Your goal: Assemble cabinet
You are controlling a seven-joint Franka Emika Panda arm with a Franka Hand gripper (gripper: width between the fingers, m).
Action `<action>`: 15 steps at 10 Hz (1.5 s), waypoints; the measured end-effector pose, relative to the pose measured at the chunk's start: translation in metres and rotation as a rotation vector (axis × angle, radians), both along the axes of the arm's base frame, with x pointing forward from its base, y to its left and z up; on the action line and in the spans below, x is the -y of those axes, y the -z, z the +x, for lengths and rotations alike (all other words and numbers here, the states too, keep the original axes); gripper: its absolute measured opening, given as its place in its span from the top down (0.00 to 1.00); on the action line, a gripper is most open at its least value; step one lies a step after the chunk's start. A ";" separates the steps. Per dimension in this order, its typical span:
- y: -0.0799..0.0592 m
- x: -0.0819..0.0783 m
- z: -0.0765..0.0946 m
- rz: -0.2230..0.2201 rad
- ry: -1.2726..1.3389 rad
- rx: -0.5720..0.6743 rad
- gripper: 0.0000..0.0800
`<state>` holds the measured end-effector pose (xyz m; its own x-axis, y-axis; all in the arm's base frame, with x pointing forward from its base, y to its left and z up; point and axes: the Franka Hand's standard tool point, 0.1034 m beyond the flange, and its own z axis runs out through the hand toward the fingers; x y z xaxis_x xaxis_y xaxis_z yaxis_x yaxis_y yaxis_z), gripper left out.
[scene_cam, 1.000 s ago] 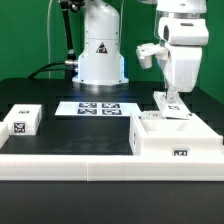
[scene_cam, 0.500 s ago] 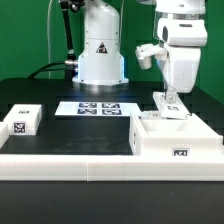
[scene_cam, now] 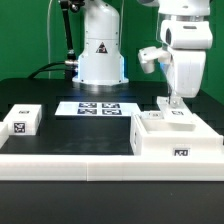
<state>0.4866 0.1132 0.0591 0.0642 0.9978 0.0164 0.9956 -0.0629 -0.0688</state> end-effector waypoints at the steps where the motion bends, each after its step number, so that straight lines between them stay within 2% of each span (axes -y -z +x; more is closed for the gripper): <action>1: 0.001 0.001 0.011 0.010 -0.003 0.019 0.91; 2: 0.000 0.002 0.022 0.019 0.001 0.040 0.91; 8: 0.000 0.002 0.023 0.020 0.005 0.043 0.91; 15: 0.000 0.006 0.077 0.043 0.029 0.089 0.91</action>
Offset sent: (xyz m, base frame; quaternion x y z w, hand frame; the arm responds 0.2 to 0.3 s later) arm 0.0000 0.0000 0.0000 0.0000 0.0000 0.0000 1.0000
